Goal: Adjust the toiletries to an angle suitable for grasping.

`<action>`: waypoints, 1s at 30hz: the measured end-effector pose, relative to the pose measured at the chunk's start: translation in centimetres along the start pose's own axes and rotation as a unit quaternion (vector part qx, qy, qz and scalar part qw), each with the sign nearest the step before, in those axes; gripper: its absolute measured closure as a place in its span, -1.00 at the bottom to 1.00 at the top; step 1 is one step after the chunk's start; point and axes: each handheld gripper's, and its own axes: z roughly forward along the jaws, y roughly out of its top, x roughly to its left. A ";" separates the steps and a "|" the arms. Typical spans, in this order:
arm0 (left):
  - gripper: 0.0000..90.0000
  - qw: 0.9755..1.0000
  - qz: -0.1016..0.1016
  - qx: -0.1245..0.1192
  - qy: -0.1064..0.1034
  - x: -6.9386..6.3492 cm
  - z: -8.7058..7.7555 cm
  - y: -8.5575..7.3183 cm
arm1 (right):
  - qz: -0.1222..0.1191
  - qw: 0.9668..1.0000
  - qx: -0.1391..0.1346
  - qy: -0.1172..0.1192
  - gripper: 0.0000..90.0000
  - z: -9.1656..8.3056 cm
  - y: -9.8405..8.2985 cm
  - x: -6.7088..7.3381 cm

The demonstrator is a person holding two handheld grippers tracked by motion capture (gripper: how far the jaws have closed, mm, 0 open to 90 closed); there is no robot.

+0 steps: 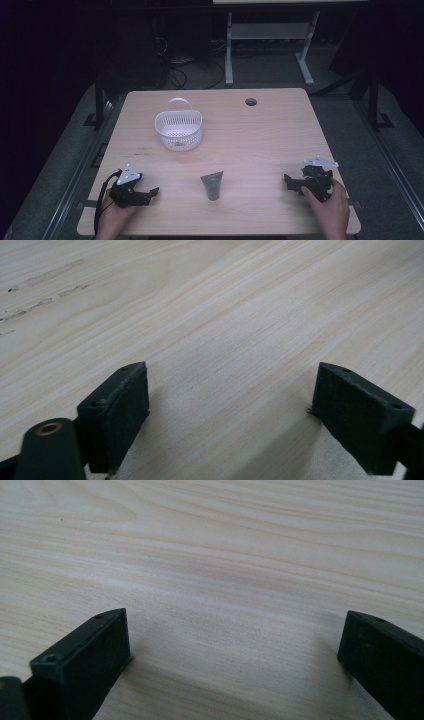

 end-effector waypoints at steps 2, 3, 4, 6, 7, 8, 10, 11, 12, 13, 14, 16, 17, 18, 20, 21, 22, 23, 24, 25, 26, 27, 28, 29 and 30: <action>-0.51 1.000 -0.001 -0.003 -0.001 0.0 -0.1 0.0 | 0.000 1.000 0.000 0.000 -1.00 0.0 0.0 0.0; -0.51 1.000 -0.003 -0.002 -0.004 0.1 -0.2 0.0 | 0.000 1.000 0.000 0.000 -1.00 0.0 0.0 0.0; -0.34 1.000 -0.006 -0.003 -0.010 0.2 -0.4 0.1 | -0.001 1.000 0.000 0.000 -1.00 0.0 0.0 0.0; -0.13 1.000 -0.005 -0.003 -0.013 0.2 -0.4 0.1 | -0.001 1.000 0.000 0.000 -1.00 0.0 0.0 0.0; -0.13 1.000 -0.008 -0.001 -0.024 0.2 -0.6 0.2 | -0.001 1.000 0.000 0.000 -1.00 0.0 0.0 0.0; 0.05 0.999 -0.007 -0.001 -0.031 0.2 -0.7 0.4 | -0.001 1.000 0.000 0.000 -1.00 0.0 0.0 0.0; 0.26 0.999 -0.005 0.002 -0.038 0.0 -1.1 0.8 | -0.001 1.000 0.000 0.000 -1.00 0.0 0.0 0.0; 0.36 0.999 -0.005 0.003 -0.045 -0.1 -1.2 1.0 | -0.001 1.000 0.000 0.000 -1.00 0.0 0.0 0.0; 0.46 0.999 -0.003 0.004 -0.047 -0.2 -1.3 1.2 | -0.001 1.000 0.000 0.000 -1.00 0.0 0.0 0.0; 0.54 0.999 -0.001 0.008 -0.050 -0.4 -1.4 1.4 | -0.001 1.000 0.000 0.000 -1.00 0.0 0.0 0.0; 0.63 0.999 0.005 0.013 -0.051 -0.5 -1.4 1.5 | -0.001 1.000 0.000 0.000 -1.00 0.0 0.0 0.0; 0.80 0.998 0.010 0.019 -0.057 -0.8 -1.5 1.8 | -0.001 1.000 0.000 0.000 -1.00 0.0 0.0 0.0; 0.90 0.998 0.011 0.021 -0.059 -0.9 -1.7 1.9 | -0.001 1.000 0.000 0.000 -1.00 0.0 0.0 0.0; 0.98 0.998 0.011 0.021 -0.063 -1.0 -1.8 2.1 | -0.001 1.000 0.000 0.000 -1.00 0.0 0.0 0.0; 0.99 0.998 0.012 0.024 -0.065 -1.1 -2.0 2.4 | -0.001 1.000 0.000 0.000 -1.00 0.0 0.0 0.0; 0.99 0.997 0.013 0.026 -0.070 -1.3 -2.1 2.6 | -0.001 1.000 0.000 0.000 -1.00 0.0 0.0 0.0; 0.99 0.997 0.013 0.026 -0.070 -1.3 -2.1 2.6 | -0.001 1.000 0.000 0.000 -1.00 0.0 0.0 0.0; 0.99 0.997 0.015 0.025 -0.073 -1.4 -2.3 2.8 | -0.001 1.000 0.000 0.000 -1.00 0.0 0.0 0.0; 0.99 0.997 0.017 0.024 -0.076 -1.4 -2.4 2.9 | -0.001 1.000 0.000 0.000 -1.00 0.0 0.0 0.0; 0.99 0.996 0.018 0.022 -0.082 -1.5 -2.5 3.1 | -0.001 1.000 -0.001 0.000 -1.00 0.0 0.0 0.0; 0.99 0.996 0.018 0.020 -0.084 -1.7 -2.6 3.3 | -0.001 1.000 0.000 0.000 -1.00 0.0 0.0 0.0; 0.99 0.996 0.020 0.019 -0.084 -1.8 -2.7 3.5 | -0.001 1.000 0.000 0.000 -1.00 0.0 0.0 0.0; 0.99 0.996 0.022 0.018 -0.087 -1.8 -2.8 3.6 | -0.001 1.000 0.000 0.000 -1.00 0.0 0.0 0.0; 0.99 0.996 0.026 0.016 -0.089 -2.0 -2.9 3.9 | -0.002 1.000 0.000 0.000 -1.00 0.0 0.0 0.0; 0.99 0.995 0.025 0.015 -0.091 -2.1 -2.9 4.0 | -0.001 1.000 0.000 0.000 -1.00 0.0 0.0 0.0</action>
